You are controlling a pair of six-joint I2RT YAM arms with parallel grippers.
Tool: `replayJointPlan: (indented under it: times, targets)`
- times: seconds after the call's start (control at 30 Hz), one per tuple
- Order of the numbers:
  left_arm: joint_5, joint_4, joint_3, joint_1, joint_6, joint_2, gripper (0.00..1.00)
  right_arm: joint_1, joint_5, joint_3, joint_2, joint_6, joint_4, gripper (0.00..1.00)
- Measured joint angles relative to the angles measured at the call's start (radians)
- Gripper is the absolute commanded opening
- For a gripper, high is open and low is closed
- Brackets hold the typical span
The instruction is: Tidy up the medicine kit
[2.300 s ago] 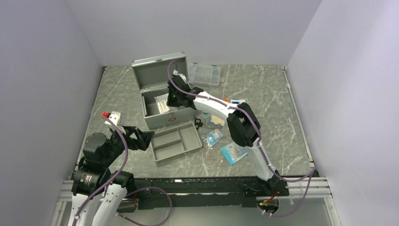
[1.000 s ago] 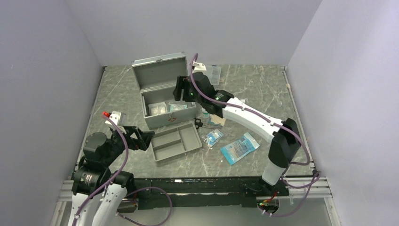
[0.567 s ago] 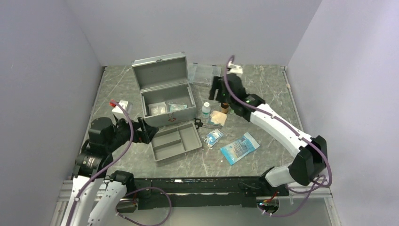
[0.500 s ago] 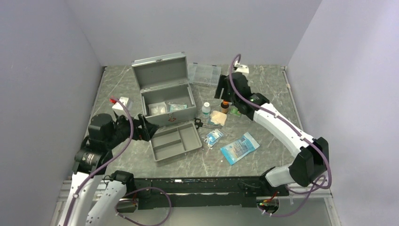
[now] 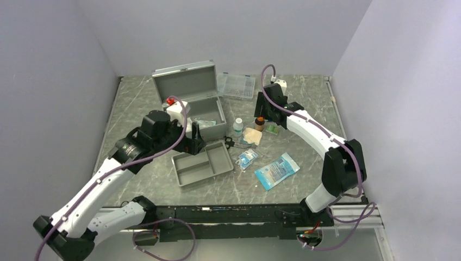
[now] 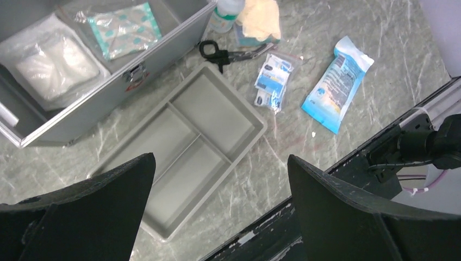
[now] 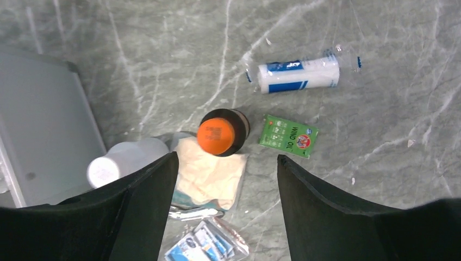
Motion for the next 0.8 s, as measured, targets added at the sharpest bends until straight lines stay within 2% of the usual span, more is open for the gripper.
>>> replayJointPlan:
  times: [0.13,0.33,0.63,0.8]
  targets:
    - [-0.080,-0.014,0.102,-0.087,-0.011,0.094,0.99,-0.022,-0.024,0.006,0.066,-0.004,-0.001,0.66]
    - [-0.156,-0.024,0.254,-0.154,-0.012,0.247,0.99,-0.032,-0.069,0.013,0.126,-0.010,0.006,0.64]
    - [-0.195,-0.047,0.393,-0.163,-0.009,0.388,0.99,-0.042,-0.110,0.059,0.167,-0.018,0.010,0.57]
    - [-0.208,-0.057,0.460,-0.163,0.003,0.468,0.99,-0.043,-0.115,0.075,0.190,-0.028,0.010,0.48]
